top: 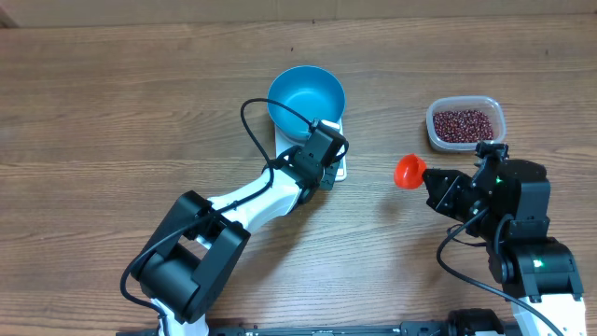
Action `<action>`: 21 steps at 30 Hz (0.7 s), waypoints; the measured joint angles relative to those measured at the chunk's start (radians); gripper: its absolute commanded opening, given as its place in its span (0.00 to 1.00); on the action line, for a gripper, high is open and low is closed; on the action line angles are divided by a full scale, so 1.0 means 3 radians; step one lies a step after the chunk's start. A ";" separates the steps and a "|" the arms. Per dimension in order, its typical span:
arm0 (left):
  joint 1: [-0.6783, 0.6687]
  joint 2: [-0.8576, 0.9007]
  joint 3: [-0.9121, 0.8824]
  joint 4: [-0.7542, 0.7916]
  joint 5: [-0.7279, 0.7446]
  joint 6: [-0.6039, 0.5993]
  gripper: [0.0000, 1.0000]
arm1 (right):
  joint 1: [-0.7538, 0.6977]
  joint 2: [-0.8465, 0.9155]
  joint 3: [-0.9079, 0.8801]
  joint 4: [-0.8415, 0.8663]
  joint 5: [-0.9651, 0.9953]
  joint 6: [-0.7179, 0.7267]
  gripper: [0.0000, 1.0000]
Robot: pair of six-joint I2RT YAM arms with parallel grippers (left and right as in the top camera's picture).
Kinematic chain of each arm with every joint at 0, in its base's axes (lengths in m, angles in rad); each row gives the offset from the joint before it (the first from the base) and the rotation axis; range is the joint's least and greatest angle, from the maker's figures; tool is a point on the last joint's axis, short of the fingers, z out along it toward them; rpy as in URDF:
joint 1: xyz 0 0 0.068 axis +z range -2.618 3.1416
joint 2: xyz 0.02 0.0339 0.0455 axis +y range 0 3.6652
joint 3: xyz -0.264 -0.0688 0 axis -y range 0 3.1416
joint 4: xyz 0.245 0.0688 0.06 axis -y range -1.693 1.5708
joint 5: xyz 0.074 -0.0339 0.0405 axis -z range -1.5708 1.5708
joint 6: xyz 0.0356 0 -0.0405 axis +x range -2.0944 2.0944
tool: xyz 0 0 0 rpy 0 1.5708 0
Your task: Scoop item into bowl and weigh 150g on scale
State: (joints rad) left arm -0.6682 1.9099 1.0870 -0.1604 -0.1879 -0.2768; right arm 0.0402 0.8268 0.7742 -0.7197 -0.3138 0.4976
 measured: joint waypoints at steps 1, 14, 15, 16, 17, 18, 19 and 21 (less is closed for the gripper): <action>0.0000 0.0000 0.0000 0.0000 -0.0001 0.0000 0.05 | 0.0000 0.0000 0.0000 0.0001 0.0001 0.0000 0.04; -0.0022 0.0000 0.0022 -0.0099 -0.0015 0.0064 0.05 | 0.0000 0.0000 0.0000 0.0000 0.0000 -0.0001 0.04; -0.0022 0.0000 0.0022 -0.0102 -0.0017 0.0066 0.04 | -0.0001 0.0000 0.0000 -0.0001 0.0000 -0.0001 0.04; -0.0022 0.0000 0.0022 -0.0106 -0.0017 0.0075 0.04 | -0.0001 0.0000 0.0000 -0.0001 0.0000 0.0001 0.04; -0.0022 0.0000 0.0023 -0.0112 -0.0017 0.0076 0.04 | 0.0000 0.0000 0.0000 -0.0001 0.0000 -0.0001 0.04; -0.0022 0.0000 0.0023 -0.0112 -0.0017 0.0078 0.04 | -0.0001 0.0000 0.0000 0.0000 -0.0001 -0.0001 0.04; -0.0022 0.0000 0.0025 -0.0113 -0.0015 0.0078 0.04 | -0.0001 0.0000 0.0000 -0.0001 0.0000 0.0000 0.04; -0.0022 0.0000 0.0025 -0.0114 -0.0015 0.0079 0.04 | 0.0000 0.0000 0.0000 -0.0001 0.0001 -0.0001 0.04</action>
State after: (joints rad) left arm -0.6746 1.9099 1.0946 -0.1947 -0.1925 -0.2531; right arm 0.0402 0.8268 0.7742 -0.7200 -0.3134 0.4973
